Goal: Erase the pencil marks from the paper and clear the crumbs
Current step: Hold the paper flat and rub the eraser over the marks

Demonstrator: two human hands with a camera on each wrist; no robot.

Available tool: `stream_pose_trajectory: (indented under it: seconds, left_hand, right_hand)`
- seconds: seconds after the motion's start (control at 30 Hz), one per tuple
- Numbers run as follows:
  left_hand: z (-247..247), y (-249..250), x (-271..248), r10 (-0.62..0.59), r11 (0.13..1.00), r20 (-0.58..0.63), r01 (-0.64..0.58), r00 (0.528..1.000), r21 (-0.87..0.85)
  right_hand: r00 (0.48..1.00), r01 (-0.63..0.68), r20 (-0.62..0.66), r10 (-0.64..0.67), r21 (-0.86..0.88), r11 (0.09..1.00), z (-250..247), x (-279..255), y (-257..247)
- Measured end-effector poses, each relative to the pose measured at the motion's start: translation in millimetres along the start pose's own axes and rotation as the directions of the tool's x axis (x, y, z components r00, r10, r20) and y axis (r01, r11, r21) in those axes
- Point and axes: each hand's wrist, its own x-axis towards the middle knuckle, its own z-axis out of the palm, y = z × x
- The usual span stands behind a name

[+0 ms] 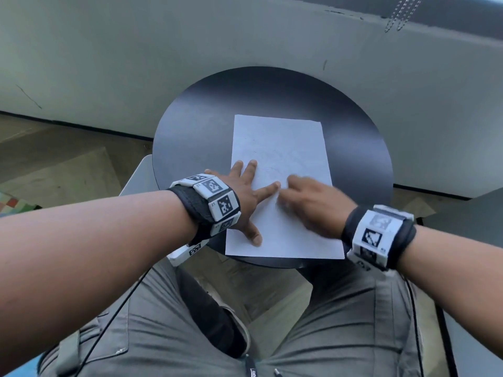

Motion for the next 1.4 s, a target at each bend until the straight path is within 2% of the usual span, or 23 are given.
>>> stream_pose_trajectory:
  seconds: [0.07, 0.1, 0.13, 0.2, 0.27, 0.33, 0.4, 0.43, 0.47, 0.57, 0.6, 0.67, 0.73, 0.77, 0.83, 0.9, 0.93, 1.0, 1.1, 1.17, 1.27, 1.33, 1.4]
  left_hand:
    - [0, 0, 0, -0.002, 1.000, 0.002, 0.002, 1.000, 0.009]
    - [0, 1, 0, -0.004, 1.000, 0.005, 0.004, 1.000, 0.011]
    - [-1, 1, 0, -0.006, 1.000, 0.010, 0.006, 1.000, 0.008]
    - [-2, 3, 0, -0.006, 1.000, 0.017, 0.006, 1.000, 0.001]
    - [-5, 5, -2, -0.003, 1.000, 0.030, 0.003, 1.000, 0.004]
    - [-8, 7, -3, -0.003, 1.000, 0.040, 0.002, 0.999, 0.011]
    - [-10, 8, -4, -0.006, 1.000, 0.048, 0.005, 0.999, 0.022]
    - [-11, 8, -4, -0.007, 1.000, 0.049, 0.006, 0.999, 0.024]
    - [-11, 8, -4, -0.007, 1.000, 0.049, 0.006, 0.999, 0.021]
    - [-11, 8, -5, -0.007, 1.000, 0.065, 0.007, 0.998, 0.009]
    - [-11, 8, -5, -0.007, 1.000, 0.069, 0.007, 0.998, 0.009]
    - [-12, 9, -5, -0.008, 1.000, 0.067, 0.008, 0.998, 0.011]
    - [-14, 10, -7, -0.008, 1.000, 0.071, 0.007, 0.997, 0.010]
    - [-15, 11, -8, -0.008, 1.000, 0.072, 0.007, 0.997, 0.012]
    - [-15, 12, -8, -0.007, 1.000, 0.069, 0.006, 0.998, 0.014]
    - [-14, 11, -8, -0.007, 1.000, 0.070, 0.007, 0.998, 0.009]
    - [-14, 11, -8, -0.006, 1.000, 0.072, 0.006, 0.997, 0.009]
    - [-14, 12, -8, -0.007, 1.000, 0.076, 0.006, 0.997, 0.008]
    - [-16, 13, -8, -0.010, 1.000, 0.084, 0.010, 0.996, 0.003]
    - [-16, 13, -7, -0.011, 1.000, 0.085, 0.011, 0.996, 0.004]
    - [-15, 13, -7, -0.012, 1.000, 0.087, 0.012, 0.996, 0.006]
    - [-15, 13, -8, -0.008, 1.000, 0.088, 0.007, 0.996, 0.005]
    - [-15, 13, -7, -0.006, 1.000, 0.083, 0.006, 0.996, -0.001]
  right_hand:
    - [0.984, -0.173, -0.052, 0.173, -0.005, 0.985, -9, 5, 17]
    - [0.982, -0.177, -0.063, 0.176, 0.000, 0.984, -11, 4, 12]
    - [0.991, -0.111, -0.073, 0.112, 0.012, 0.994, -8, 2, 2]
    - [0.992, 0.128, -0.019, -0.128, -0.004, 0.992, 6, -8, -27]
    - [0.980, 0.197, 0.023, -0.197, 0.014, 0.980, 11, -14, -28]
    - [0.999, 0.048, -0.005, -0.048, 0.016, 0.999, 2, -5, -2]
    - [0.990, -0.132, -0.049, 0.131, -0.020, 0.991, -8, 1, 18]
    - [0.985, -0.159, -0.074, 0.156, -0.031, 0.987, -10, 2, 17]
    - [0.988, -0.120, -0.098, 0.118, -0.010, 0.993, -10, 1, 9]
    - [0.984, 0.172, -0.045, -0.171, 0.005, 0.985, 9, -15, -27]
    - [0.981, 0.192, -0.036, -0.192, -0.004, 0.981, 13, -18, -25]
    - [0.999, 0.044, -0.008, -0.044, 0.021, 0.999, 6, -11, -6]
    - [0.987, -0.159, -0.035, 0.160, 0.022, 0.987, -5, -3, 17]
    - [0.976, -0.211, -0.057, 0.211, 0.014, 0.977, -9, -2, 20]
    - [0.988, -0.147, -0.054, 0.147, 0.014, 0.989, -8, -3, 3]
    - [0.997, 0.075, 0.017, -0.075, 0.010, 0.997, 4, -13, -27]
    - [0.991, 0.117, 0.068, -0.118, 0.013, 0.993, 8, -17, -33]
    - [0.995, 0.033, 0.093, -0.035, 0.023, 0.999, 4, -15, -17]
    - [0.980, -0.200, -0.018, 0.200, 0.009, 0.980, -6, -8, 18]
    - [0.986, -0.162, -0.035, 0.161, -0.010, 0.987, -6, -7, 8]
    - [0.988, 0.145, 0.053, -0.145, 0.013, 0.989, 7, -21, -36]
    - [0.987, 0.119, 0.105, -0.122, 0.038, 0.992, 4, -23, -27]
    - [0.997, -0.049, 0.060, 0.047, 0.038, 0.998, -2, -16, 6]
